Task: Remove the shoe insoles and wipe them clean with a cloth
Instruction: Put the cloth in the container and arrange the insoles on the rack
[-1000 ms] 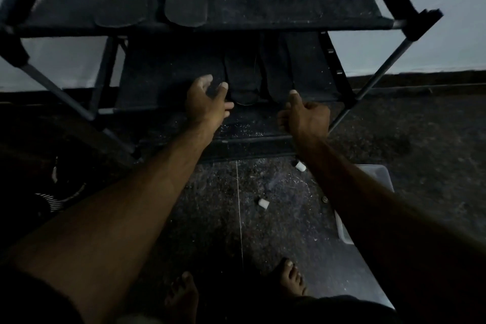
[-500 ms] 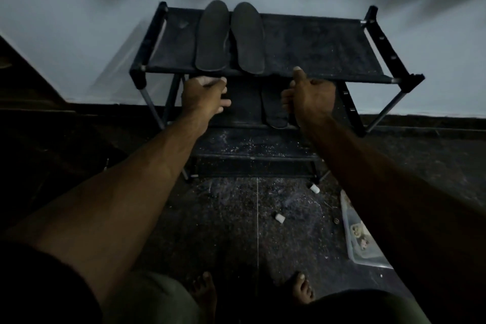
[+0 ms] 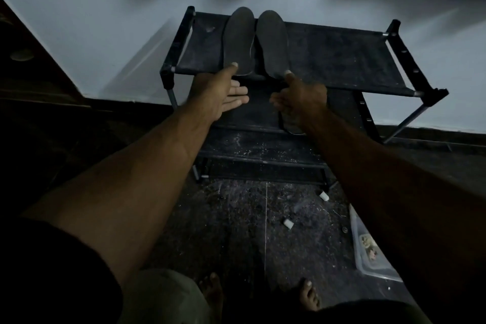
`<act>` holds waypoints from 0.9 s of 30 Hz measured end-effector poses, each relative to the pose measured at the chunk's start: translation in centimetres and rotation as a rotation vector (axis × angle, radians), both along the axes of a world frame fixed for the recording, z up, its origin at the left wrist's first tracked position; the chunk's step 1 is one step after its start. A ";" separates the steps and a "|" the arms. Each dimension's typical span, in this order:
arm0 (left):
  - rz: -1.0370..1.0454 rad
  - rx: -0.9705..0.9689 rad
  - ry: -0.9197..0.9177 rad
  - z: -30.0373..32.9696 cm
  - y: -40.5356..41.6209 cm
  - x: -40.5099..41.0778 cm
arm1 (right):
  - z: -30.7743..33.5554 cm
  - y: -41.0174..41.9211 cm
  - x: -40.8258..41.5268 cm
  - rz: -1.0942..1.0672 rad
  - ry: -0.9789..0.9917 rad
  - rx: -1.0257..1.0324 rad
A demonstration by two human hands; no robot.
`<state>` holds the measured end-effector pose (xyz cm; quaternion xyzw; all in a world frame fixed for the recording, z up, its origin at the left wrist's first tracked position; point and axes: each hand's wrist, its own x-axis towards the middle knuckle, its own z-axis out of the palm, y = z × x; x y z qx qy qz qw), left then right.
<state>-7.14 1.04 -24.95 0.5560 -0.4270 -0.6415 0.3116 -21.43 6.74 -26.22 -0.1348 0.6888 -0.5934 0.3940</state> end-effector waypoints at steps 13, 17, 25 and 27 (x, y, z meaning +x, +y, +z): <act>0.005 0.099 0.136 -0.2 1.3 0.5 | -0.3 0.3 0.0 0.013 -0.140 -0.075; 0.052 0.097 0.177 0.0 0.8 -0.1 | -0.4 0.2 0.3 0.005 -0.178 -0.124; 0.189 -0.019 0.284 -0.9 2.1 -0.1 | -0.3 1.5 1.5 -0.038 -0.203 -0.195; 0.171 -0.044 0.294 -1.8 3.3 0.5 | -0.7 3.1 1.8 -0.022 -0.175 -0.200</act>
